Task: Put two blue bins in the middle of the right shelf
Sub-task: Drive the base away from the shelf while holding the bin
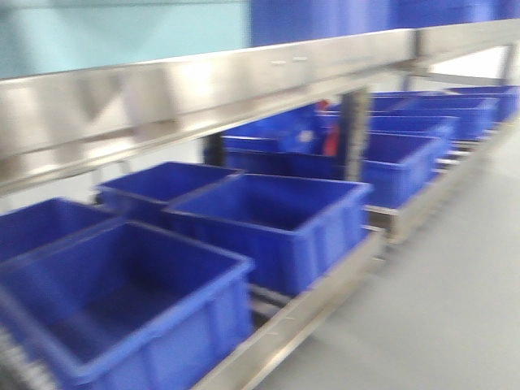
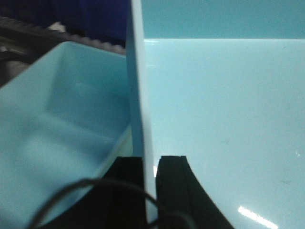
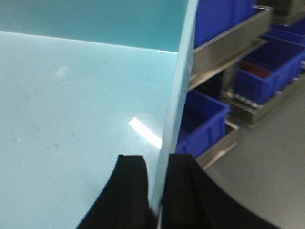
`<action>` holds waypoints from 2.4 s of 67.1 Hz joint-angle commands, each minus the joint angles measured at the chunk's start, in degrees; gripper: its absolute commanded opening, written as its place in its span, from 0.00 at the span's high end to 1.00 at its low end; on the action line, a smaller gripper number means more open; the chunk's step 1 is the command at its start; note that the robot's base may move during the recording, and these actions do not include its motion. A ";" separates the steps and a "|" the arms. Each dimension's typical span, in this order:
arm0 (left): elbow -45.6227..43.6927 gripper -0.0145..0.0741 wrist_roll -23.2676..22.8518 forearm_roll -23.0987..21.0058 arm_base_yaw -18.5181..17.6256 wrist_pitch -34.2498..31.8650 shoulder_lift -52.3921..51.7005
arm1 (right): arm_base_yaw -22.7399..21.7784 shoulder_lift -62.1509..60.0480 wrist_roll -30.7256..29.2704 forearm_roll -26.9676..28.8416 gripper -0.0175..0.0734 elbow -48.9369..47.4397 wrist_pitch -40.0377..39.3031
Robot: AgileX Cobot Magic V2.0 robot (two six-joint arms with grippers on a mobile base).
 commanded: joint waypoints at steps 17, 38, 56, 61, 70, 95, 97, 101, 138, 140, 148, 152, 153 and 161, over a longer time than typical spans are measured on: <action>-0.58 0.96 0.38 -0.36 -0.14 -3.44 -0.67 | -0.19 -1.04 -1.08 0.04 0.97 -0.62 -2.63; -0.58 0.96 0.38 -0.36 -0.14 -3.44 -0.67 | -0.19 -1.04 -1.08 0.04 0.97 -0.62 -2.63; -0.58 0.96 0.38 -0.36 -0.14 -3.44 -0.67 | -0.19 -1.04 -1.08 0.04 0.97 -0.62 -2.63; -0.58 0.96 0.38 -0.36 -0.14 -3.44 -0.67 | -0.19 -1.04 -1.08 0.04 0.97 -0.62 -2.63; -0.58 0.96 0.38 -0.36 -0.14 -3.44 -0.67 | -0.19 -1.04 -1.08 0.04 0.97 -0.62 -2.63; -0.58 0.96 0.38 -0.36 -0.14 -3.44 -0.67 | -0.19 -1.04 -1.08 0.04 0.97 -0.62 -2.63; -0.58 0.96 0.38 -0.36 -0.14 -3.44 -0.67 | -0.19 -1.04 -1.08 0.04 0.97 -0.62 -2.63; -0.58 0.96 0.38 -0.36 -0.14 -3.44 -0.67 | -0.19 -1.04 -1.08 0.04 0.97 -0.62 -2.63; -0.58 0.96 0.38 -0.36 -0.14 -3.44 -0.67 | -0.19 -1.04 -1.08 0.04 0.97 -0.62 -2.63; -0.58 0.96 0.38 -0.36 -0.14 -3.44 -0.67 | -0.19 -1.04 -1.08 0.04 0.97 -0.62 -2.63; -0.58 0.96 0.38 -0.36 -0.14 -3.44 -0.67 | -0.19 -1.04 -1.08 0.04 0.97 -0.62 -2.63; -0.58 0.96 0.38 -0.36 -0.14 -3.44 -0.67 | -0.19 -1.04 -1.08 0.04 0.97 -0.62 -2.63; -0.58 0.96 0.38 -0.36 -0.14 -3.44 -0.67 | -0.19 -1.04 -1.08 0.04 0.97 -0.62 -2.63; -0.58 0.96 0.38 -0.36 -0.14 -3.44 -0.67 | -0.19 -1.04 -1.08 0.04 0.97 -0.62 -2.63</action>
